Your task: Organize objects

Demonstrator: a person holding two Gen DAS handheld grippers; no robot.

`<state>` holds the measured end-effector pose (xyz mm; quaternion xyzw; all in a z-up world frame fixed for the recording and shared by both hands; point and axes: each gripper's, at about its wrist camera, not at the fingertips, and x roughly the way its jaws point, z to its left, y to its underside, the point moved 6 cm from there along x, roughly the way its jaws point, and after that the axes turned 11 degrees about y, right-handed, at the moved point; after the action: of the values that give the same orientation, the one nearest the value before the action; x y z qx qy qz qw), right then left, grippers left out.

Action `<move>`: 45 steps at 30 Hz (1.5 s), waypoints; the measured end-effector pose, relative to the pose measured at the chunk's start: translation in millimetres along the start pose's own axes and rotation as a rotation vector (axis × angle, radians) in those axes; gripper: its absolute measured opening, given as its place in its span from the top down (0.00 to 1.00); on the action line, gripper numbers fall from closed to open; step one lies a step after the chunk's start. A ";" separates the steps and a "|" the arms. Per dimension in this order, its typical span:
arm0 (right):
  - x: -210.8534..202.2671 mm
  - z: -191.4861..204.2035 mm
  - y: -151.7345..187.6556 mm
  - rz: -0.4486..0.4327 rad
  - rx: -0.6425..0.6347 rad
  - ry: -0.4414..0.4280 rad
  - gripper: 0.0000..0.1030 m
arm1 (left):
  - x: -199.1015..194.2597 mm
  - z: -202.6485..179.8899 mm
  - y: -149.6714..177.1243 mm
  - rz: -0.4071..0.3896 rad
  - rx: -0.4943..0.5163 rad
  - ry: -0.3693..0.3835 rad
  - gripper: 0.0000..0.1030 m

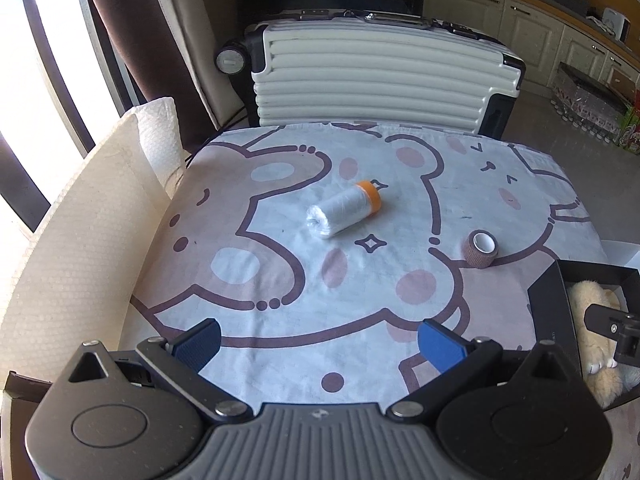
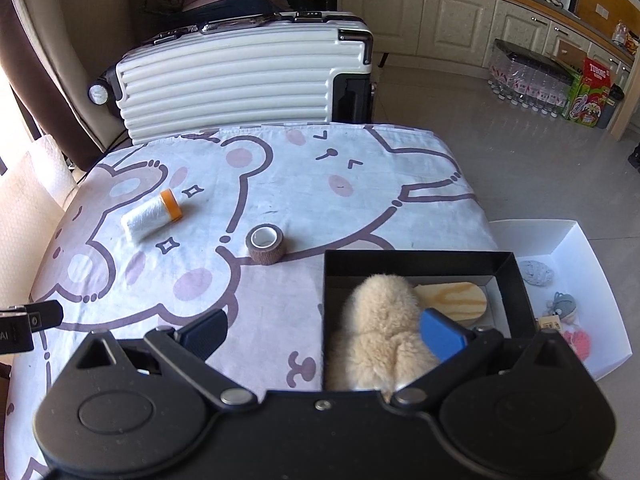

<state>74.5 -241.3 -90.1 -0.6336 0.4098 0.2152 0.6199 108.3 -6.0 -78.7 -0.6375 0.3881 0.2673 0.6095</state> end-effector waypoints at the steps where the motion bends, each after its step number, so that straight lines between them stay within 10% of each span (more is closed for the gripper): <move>1: -0.2 1.7 -1.0 -0.002 0.002 -0.002 0.00 | -0.5 1.3 -1.0 -0.008 -0.005 0.003 0.00; 26: 11.0 47.7 -63.8 -0.014 0.133 -0.086 0.00 | -28.6 19.2 -62.5 -0.179 -0.124 0.004 0.00; 45: 93.5 91.6 -52.7 -0.055 0.026 -0.091 0.03 | 69.5 20.3 -107.1 -0.110 -0.253 0.049 0.00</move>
<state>190.9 -182.3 -143.7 -0.6263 0.3662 0.2213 0.6517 237.5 -2.6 -76.6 -0.7359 0.3307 0.2646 0.5283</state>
